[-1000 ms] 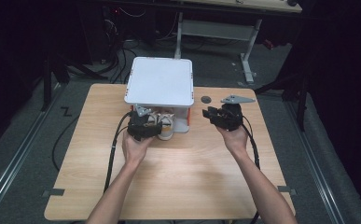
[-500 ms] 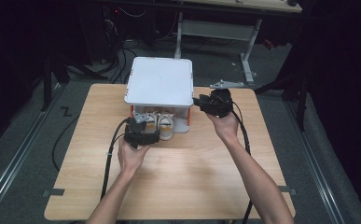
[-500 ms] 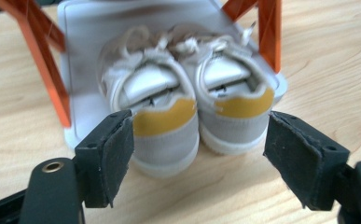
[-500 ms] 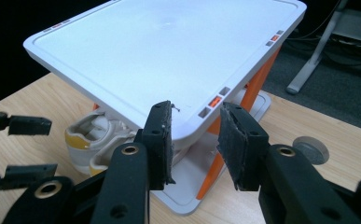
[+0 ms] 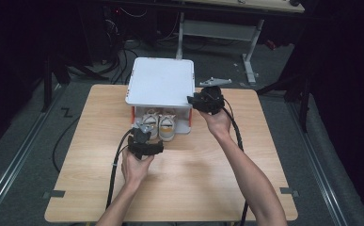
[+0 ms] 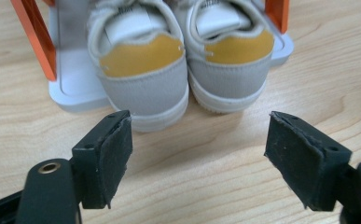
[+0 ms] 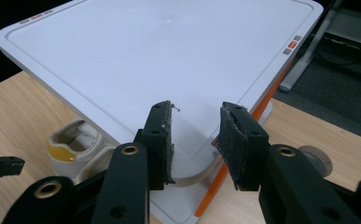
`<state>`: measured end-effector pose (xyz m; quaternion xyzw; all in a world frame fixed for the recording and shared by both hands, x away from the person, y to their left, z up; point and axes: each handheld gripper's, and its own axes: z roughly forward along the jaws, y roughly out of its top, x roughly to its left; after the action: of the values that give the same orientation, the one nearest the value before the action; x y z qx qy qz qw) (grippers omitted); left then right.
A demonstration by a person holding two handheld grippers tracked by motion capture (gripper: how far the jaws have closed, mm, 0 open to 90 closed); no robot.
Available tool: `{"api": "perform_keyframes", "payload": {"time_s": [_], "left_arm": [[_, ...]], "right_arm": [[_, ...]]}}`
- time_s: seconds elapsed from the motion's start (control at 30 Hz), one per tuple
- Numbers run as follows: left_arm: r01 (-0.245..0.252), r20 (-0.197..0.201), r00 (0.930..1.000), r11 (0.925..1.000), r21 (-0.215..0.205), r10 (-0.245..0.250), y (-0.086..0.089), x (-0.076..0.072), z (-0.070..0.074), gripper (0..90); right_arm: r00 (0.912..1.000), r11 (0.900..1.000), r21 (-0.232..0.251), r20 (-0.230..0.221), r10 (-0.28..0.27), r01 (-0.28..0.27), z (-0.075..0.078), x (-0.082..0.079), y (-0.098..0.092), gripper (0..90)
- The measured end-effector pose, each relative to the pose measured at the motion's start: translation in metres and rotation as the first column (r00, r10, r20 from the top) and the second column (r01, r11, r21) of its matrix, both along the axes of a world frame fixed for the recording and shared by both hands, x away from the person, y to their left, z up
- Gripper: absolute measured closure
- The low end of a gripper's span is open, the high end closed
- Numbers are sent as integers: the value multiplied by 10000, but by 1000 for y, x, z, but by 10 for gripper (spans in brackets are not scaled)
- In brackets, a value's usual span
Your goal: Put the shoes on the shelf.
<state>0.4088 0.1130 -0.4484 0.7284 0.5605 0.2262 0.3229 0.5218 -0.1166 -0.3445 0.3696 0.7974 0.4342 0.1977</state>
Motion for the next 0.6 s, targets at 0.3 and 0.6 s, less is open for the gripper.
{"api": "perform_keyframes", "payload": {"time_s": [0.3, 0.6], "left_arm": [[-439, -250, 9987, 9990, -45, 438, -11, 8, -10, 207], [-1000, -533, 9936, 9950, -24, 998, -13, 21, -19, 244]], "right_arm": [[9991, 9984, -561, 421, 42, -18, -4, 0, 7, 622], [9989, 9982, -595, 468, 56, -28, -4, 0, 7, 621]]}}
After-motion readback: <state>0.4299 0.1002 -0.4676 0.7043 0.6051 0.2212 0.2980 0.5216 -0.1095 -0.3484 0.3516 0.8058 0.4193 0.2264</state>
